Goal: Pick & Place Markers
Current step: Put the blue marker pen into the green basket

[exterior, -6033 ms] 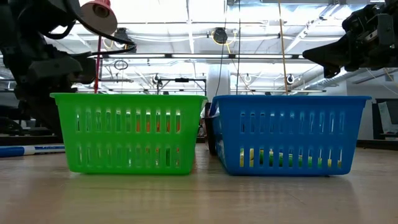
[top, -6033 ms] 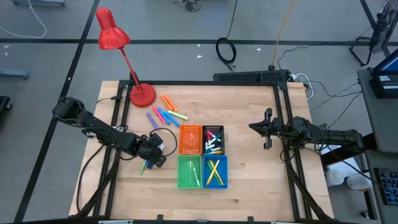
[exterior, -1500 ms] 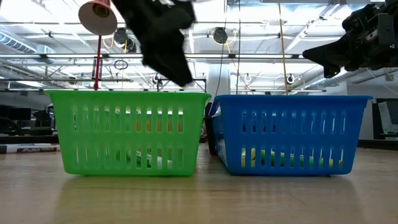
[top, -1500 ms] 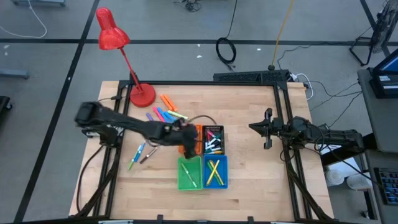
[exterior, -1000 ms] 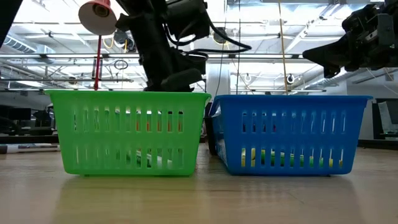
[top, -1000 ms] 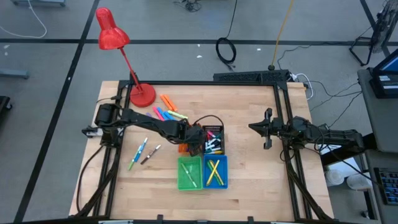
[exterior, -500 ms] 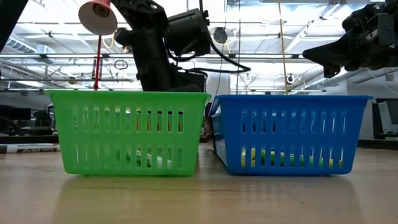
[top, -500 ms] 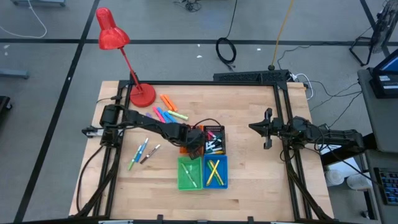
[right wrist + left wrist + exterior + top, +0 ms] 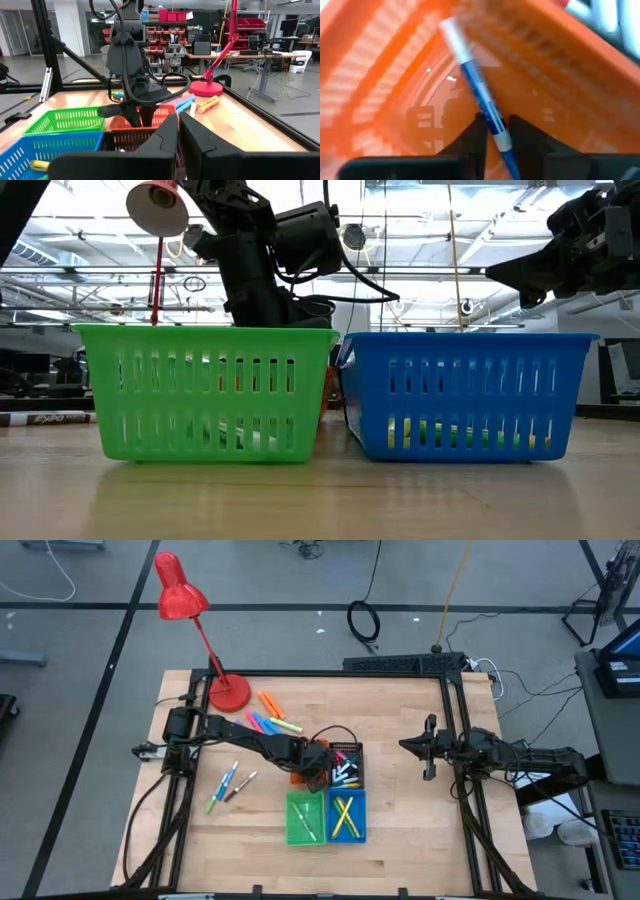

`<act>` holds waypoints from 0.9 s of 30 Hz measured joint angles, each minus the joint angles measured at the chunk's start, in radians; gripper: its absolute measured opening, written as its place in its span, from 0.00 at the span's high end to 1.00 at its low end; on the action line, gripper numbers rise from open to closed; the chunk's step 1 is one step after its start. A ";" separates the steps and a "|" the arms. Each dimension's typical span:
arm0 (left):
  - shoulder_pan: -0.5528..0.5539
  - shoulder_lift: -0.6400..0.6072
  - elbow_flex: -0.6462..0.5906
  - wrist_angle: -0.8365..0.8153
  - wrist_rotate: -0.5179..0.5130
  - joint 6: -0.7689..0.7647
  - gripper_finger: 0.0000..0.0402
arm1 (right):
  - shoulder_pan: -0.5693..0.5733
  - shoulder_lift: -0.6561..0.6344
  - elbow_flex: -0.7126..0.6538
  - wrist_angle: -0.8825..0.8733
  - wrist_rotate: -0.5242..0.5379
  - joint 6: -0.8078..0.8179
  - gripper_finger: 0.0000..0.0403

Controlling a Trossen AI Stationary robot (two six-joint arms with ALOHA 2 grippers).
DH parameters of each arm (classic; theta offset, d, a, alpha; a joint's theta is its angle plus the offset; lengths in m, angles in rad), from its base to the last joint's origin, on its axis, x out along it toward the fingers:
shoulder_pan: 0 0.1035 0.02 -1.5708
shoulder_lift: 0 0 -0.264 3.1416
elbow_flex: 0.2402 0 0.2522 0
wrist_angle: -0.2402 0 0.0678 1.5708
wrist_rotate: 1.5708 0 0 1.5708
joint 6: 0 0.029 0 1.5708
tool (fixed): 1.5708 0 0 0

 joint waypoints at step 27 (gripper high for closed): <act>-0.095 -0.228 -0.002 -0.002 -0.165 0.071 0.93 | 0.000 0.001 0.000 0.001 0.000 0.000 0.98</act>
